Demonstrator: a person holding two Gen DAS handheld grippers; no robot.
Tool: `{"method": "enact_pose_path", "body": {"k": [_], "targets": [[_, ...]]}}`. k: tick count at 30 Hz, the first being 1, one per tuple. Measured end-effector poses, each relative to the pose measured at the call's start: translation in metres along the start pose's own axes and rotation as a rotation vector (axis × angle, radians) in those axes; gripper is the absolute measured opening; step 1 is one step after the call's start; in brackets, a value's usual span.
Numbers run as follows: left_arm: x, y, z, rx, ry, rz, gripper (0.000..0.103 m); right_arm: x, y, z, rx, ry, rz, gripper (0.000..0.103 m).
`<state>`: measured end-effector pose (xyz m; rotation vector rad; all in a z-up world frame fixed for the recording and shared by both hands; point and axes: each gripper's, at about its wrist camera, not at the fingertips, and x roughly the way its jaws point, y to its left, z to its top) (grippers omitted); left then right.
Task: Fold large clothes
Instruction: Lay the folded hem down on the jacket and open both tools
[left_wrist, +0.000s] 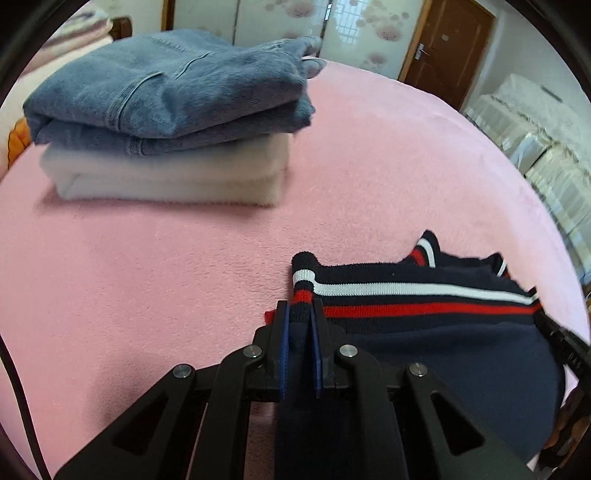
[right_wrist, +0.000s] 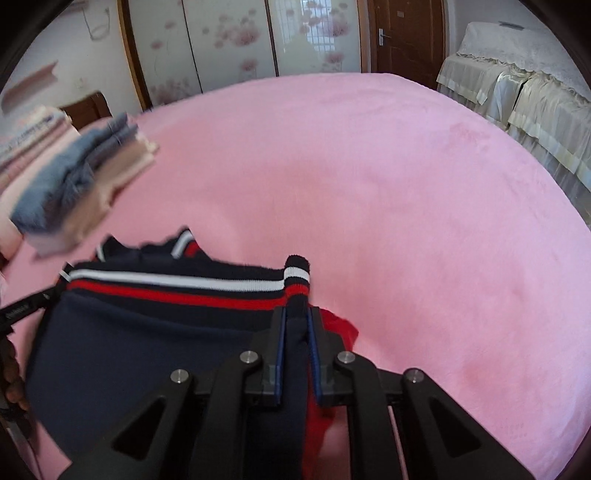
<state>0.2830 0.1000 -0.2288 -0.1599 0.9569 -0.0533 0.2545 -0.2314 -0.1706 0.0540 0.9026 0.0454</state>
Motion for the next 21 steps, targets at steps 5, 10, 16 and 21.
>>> {"method": "enact_pose_path", "body": {"k": [5,10,16,21], "targets": [[-0.008,0.002,0.003,0.014,0.011,-0.004,0.020,-0.008,0.005,0.002,-0.037,0.001,-0.010,0.018],[-0.052,-0.001,0.004,0.019,-0.025,0.064,0.047,-0.049,0.015,0.005,-0.044,-0.049,-0.021,0.023],[-0.102,-0.033,-0.027,-0.024,-0.072,-0.100,0.047,-0.093,0.054,-0.014,-0.009,-0.110,0.161,0.024],[-0.092,-0.054,-0.069,0.002,-0.034,-0.046,0.047,-0.082,0.101,-0.044,-0.069,-0.059,0.252,0.024]]}}
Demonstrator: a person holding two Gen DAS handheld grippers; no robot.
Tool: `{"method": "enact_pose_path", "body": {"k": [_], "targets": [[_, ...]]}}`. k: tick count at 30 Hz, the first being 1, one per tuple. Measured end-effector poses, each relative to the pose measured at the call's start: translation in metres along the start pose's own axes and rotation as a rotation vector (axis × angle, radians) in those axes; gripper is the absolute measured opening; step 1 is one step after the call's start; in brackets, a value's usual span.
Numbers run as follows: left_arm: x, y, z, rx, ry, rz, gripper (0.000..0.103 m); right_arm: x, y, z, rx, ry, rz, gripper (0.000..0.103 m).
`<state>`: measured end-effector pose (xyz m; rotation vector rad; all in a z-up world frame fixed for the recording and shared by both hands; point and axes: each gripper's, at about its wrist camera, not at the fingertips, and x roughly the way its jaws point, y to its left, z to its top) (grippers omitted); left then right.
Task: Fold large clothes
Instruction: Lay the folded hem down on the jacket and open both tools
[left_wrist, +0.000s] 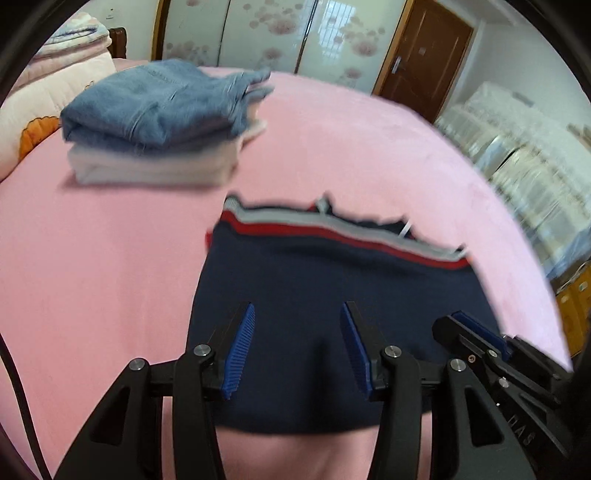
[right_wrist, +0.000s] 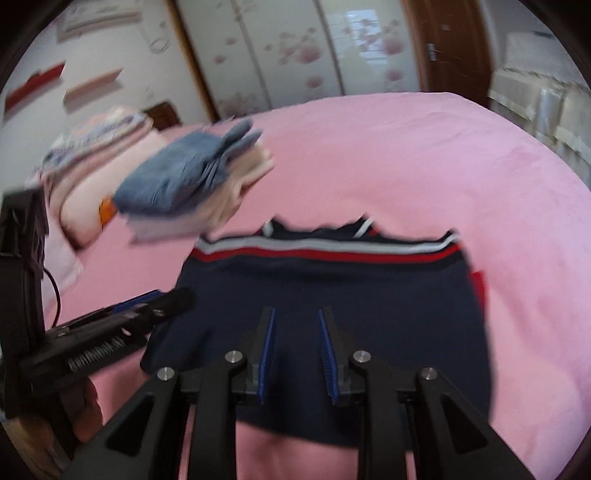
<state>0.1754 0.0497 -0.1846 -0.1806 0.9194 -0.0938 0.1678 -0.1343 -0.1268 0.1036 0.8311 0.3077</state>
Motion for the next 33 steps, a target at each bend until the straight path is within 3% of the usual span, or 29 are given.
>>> {"method": "enact_pose_path", "body": {"k": [2,6,8,11,14,17,25,28,29,32,33], "targets": [[0.011,0.009,-0.015,-0.004,0.033,0.071,0.042,0.012,0.001,-0.015,-0.037,0.044,-0.049,0.023],[0.008,0.039,-0.026,-0.028,0.025,0.037,0.033,0.004,-0.033,-0.033,0.010,0.052,-0.063,0.000],[0.008,0.051,-0.029,-0.051,0.043,0.076,0.039,-0.009,-0.055,-0.038,0.063,0.045,-0.034,0.000],[0.008,0.069,-0.032,-0.141,0.057,0.004,0.042,-0.018,-0.073,-0.044,0.077,0.030,-0.176,0.000],[0.007,0.070,-0.034,-0.139,0.058,0.008,0.042,-0.021,-0.096,-0.051,0.184,0.037,-0.128,0.000],[0.005,0.064,-0.035,-0.113,0.062,0.033,0.042,-0.021,-0.091,-0.054,0.167,0.040,-0.147,0.000],[-0.004,0.062,-0.021,-0.105,0.096,0.049,0.042,-0.022,-0.072,-0.051,0.110,0.063,-0.210,0.003],[-0.013,0.057,-0.017,-0.093,0.110,0.057,0.051,-0.027,-0.072,-0.051,0.127,0.071,-0.215,0.003],[-0.018,0.055,-0.015,-0.091,0.109,0.066,0.059,-0.030,-0.072,-0.051,0.136,0.076,-0.218,0.004],[-0.037,0.050,-0.010,-0.082,0.083,0.094,0.072,-0.040,-0.068,-0.049,0.157,0.082,-0.226,0.019],[-0.044,0.048,-0.009,-0.077,0.076,0.096,0.075,-0.043,-0.066,-0.048,0.159,0.079,-0.231,0.029]]}}
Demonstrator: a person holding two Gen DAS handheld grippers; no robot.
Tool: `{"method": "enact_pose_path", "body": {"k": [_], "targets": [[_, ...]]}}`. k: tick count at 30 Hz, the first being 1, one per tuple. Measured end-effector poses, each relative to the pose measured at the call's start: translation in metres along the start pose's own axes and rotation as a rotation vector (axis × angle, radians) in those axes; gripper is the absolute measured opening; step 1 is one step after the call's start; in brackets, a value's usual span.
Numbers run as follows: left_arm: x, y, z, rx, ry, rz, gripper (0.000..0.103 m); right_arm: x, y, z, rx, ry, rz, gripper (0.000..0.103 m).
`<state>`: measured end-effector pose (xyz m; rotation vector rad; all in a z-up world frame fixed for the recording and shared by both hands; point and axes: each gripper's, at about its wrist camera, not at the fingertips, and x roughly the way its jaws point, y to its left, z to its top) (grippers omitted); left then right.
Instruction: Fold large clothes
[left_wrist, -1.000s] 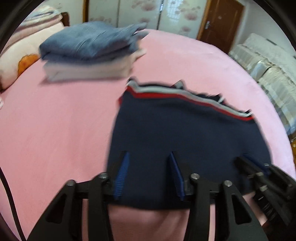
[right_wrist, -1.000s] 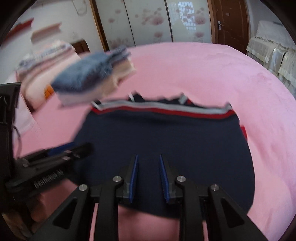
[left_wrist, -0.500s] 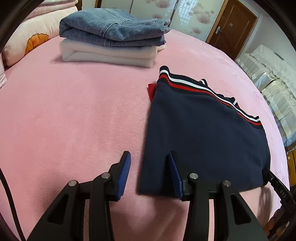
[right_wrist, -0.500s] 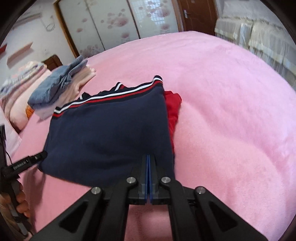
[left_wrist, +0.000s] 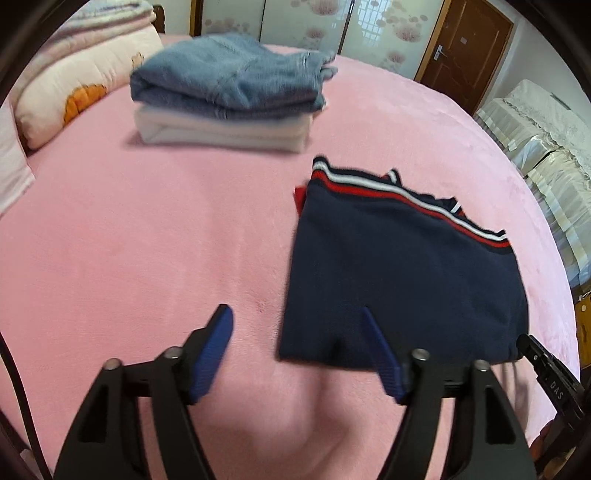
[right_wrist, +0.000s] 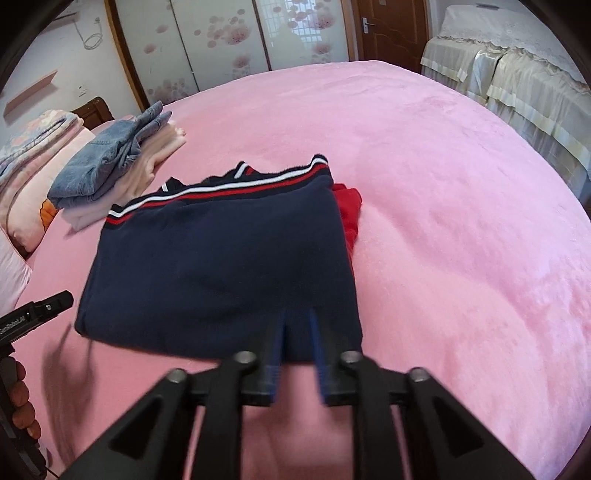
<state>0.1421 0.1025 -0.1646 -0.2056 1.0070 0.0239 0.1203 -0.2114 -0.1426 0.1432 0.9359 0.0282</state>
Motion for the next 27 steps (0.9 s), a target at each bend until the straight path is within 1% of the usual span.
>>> {"method": "enact_pose_path", "body": {"k": [1,3,6,11,16,17,19,21,24,27], "targets": [[-0.006,-0.001,0.001,0.003,-0.004,-0.003,0.076,-0.008,0.002,0.000,0.002,-0.012,-0.007,0.037],[-0.021,-0.003,0.001,0.005,-0.007,-0.016,0.076,-0.021,0.006,0.000,0.003,-0.037,-0.015,0.041],[-0.040,-0.005,-0.001,0.006,-0.008,-0.037,0.076,-0.041,0.011,-0.002,0.006,-0.056,-0.010,0.041],[-0.069,-0.005,-0.012,0.002,-0.017,-0.076,0.076,-0.073,0.024,-0.008,-0.002,-0.098,0.024,0.041],[-0.087,-0.005,-0.027,-0.008,-0.009,-0.146,0.076,-0.095,0.038,-0.016,-0.026,-0.151,0.045,0.041],[-0.088,-0.005,-0.030,-0.015,-0.008,-0.162,0.076,-0.099,0.042,-0.019,-0.034,-0.166,0.050,0.041],[-0.088,-0.003,-0.036,-0.035,-0.012,-0.220,0.076,-0.103,0.049,-0.024,-0.055,-0.191,0.051,0.041],[-0.083,-0.001,-0.042,-0.058,-0.002,-0.260,0.076,-0.105,0.056,-0.029,-0.084,-0.213,0.039,0.041],[-0.066,0.001,-0.051,-0.092,0.043,-0.318,0.076,-0.103,0.063,-0.036,-0.098,-0.229,0.056,0.041],[-0.046,0.001,-0.059,-0.118,0.072,-0.371,0.076,-0.094,0.070,-0.042,-0.102,-0.226,0.066,0.041]]}}
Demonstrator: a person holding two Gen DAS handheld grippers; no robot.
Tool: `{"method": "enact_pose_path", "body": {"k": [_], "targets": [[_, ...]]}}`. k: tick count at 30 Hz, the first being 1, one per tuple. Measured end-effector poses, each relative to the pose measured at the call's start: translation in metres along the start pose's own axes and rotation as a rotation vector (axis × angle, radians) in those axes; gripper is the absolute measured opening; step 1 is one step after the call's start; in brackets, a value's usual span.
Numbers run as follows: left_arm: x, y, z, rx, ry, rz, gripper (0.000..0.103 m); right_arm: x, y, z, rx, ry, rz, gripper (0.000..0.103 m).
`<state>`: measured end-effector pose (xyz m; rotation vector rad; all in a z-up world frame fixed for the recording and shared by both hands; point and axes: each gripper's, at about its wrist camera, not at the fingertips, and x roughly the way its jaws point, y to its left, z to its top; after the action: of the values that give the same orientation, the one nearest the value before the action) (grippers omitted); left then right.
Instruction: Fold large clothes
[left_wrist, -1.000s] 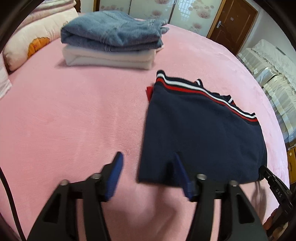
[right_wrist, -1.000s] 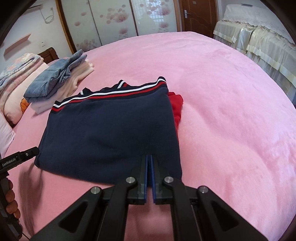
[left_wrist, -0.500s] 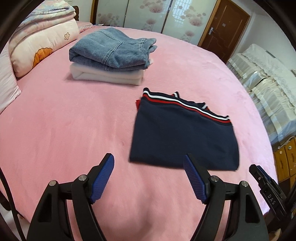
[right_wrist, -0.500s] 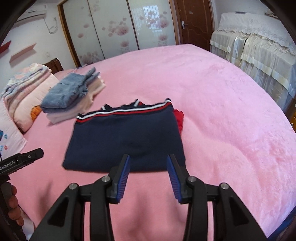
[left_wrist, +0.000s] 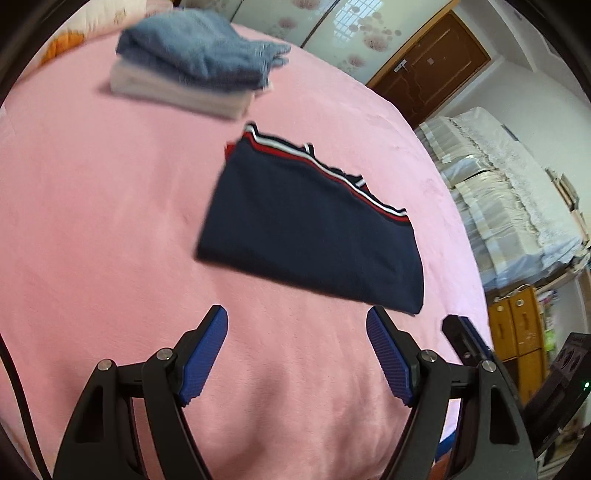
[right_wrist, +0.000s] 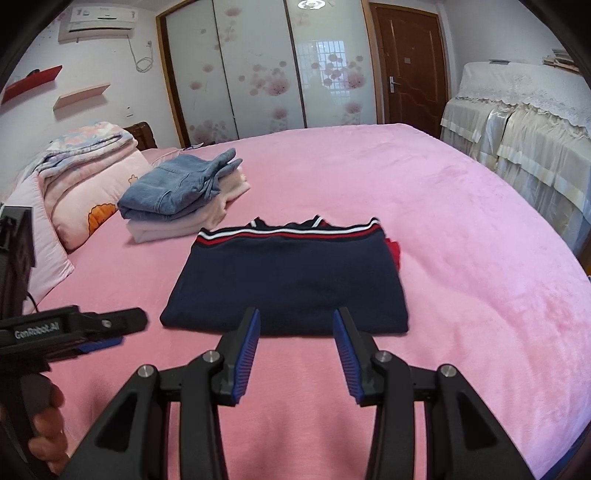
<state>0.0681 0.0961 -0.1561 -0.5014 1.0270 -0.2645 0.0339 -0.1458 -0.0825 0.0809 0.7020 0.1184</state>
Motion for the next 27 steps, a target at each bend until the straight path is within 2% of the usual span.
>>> {"method": "enact_pose_path", "body": {"k": [4,10,15,23,27], "targets": [[0.029,0.013,-0.004,-0.033,0.021,-0.050,0.076,0.018,0.007,-0.009,-0.022,0.015,-0.009,0.041],[0.071,0.044,-0.007,-0.155,0.025,-0.132,0.076,0.047,0.009,-0.013,-0.017,0.036,-0.013,0.041],[0.085,0.050,0.002,-0.152,-0.069,-0.179,0.076,0.065,0.011,-0.007,-0.022,0.033,-0.008,0.041],[0.118,0.040,0.031,-0.140,-0.164,-0.178,0.076,0.090,0.013,0.000,-0.020,0.039,0.009,0.041],[0.130,0.037,0.050,-0.165,-0.189,-0.178,0.076,0.104,0.009,0.010,-0.010,0.042,0.004,0.041]]}}
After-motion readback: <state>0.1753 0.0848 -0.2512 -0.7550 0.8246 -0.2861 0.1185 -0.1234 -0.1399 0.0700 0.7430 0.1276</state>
